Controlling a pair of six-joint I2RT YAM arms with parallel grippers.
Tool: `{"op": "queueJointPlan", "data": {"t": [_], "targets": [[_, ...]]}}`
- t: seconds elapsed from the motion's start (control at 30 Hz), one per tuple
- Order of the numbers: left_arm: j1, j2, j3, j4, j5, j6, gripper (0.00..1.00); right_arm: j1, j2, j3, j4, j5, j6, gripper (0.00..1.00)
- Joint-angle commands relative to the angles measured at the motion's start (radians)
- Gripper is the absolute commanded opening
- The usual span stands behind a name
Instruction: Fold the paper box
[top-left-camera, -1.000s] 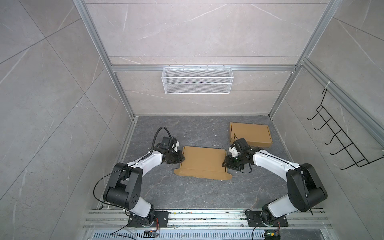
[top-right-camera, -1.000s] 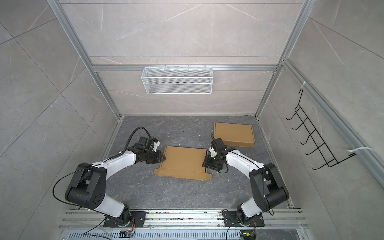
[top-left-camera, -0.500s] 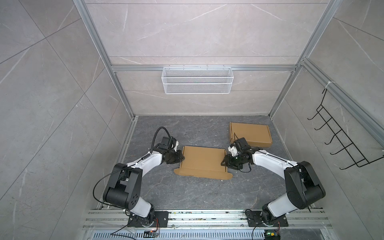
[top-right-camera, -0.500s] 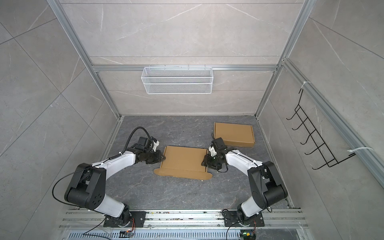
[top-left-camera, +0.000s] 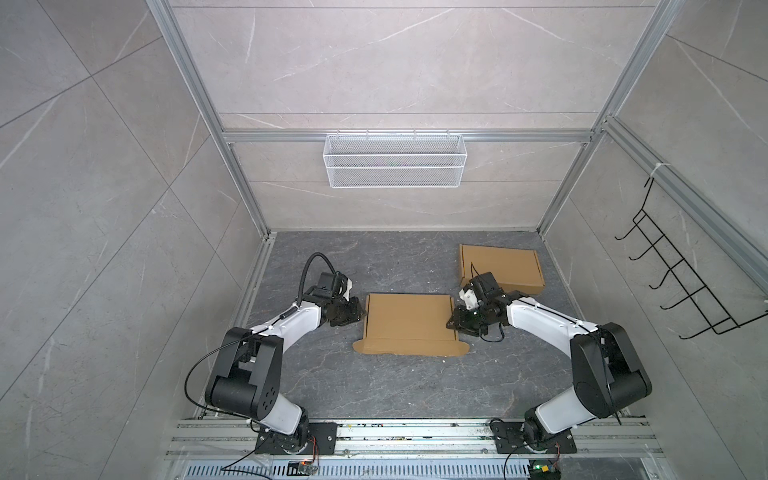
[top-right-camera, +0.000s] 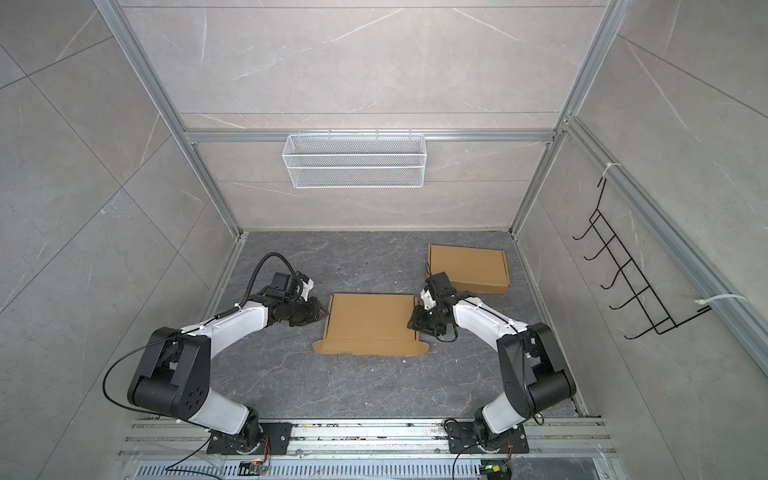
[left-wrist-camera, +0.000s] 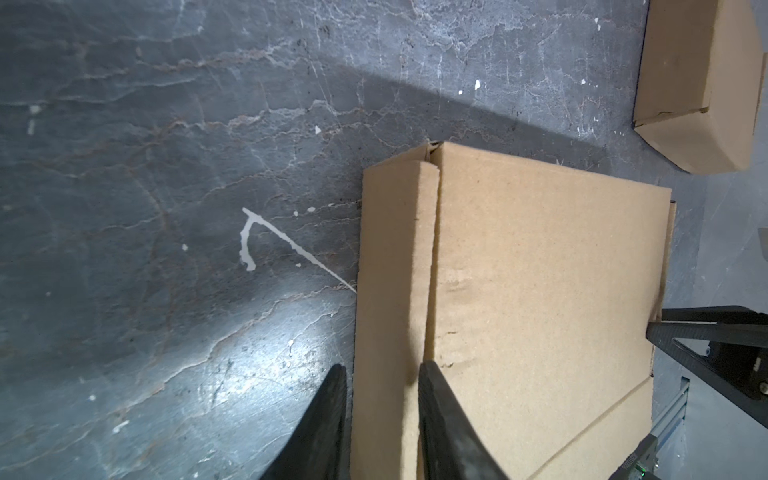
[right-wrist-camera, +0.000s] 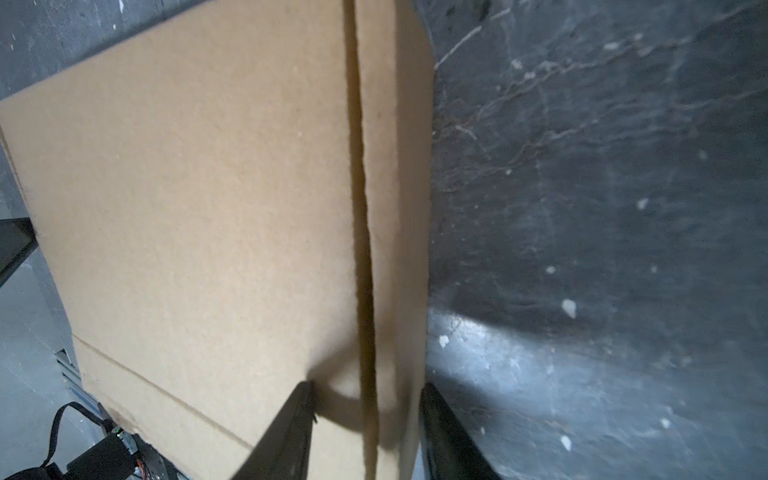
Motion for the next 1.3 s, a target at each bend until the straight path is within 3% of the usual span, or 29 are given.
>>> {"op": "queueJointPlan", "data": {"t": [0.0,0.17,0.37,0.57,0.7,0.83,1.07,1.27], "targets": [[0.000,0.004,0.001,0.037,0.036,-0.016,0.30,0.001,-0.010,0.014,-0.023,0.030,-0.007,0.38],[-0.028,0.043,-0.019,0.093,0.060,-0.044,0.27,0.008,0.003,0.005,-0.003,0.011,0.003,0.27],[-0.039,0.039,-0.012,0.084,0.053,-0.043,0.25,0.011,0.012,0.006,-0.001,0.003,0.000,0.25],[0.000,-0.052,0.015,-0.006,0.018,-0.006,0.29,-0.005,-0.004,0.044,-0.017,-0.058,-0.031,0.42],[0.024,-0.079,0.010,0.014,0.003,0.006,0.42,-0.046,-0.017,0.057,0.010,-0.151,-0.050,0.56],[0.024,-0.052,-0.031,0.166,0.065,-0.023,0.54,-0.111,-0.014,0.032,0.060,-0.219,-0.048,0.65],[0.023,0.025,-0.086,0.391,0.127,-0.072,0.58,-0.156,-0.017,-0.006,0.116,-0.265,-0.028,0.71],[0.024,0.048,-0.133,0.442,0.138,-0.054,0.55,-0.157,-0.006,-0.021,0.123,-0.271,-0.033,0.71]]}}
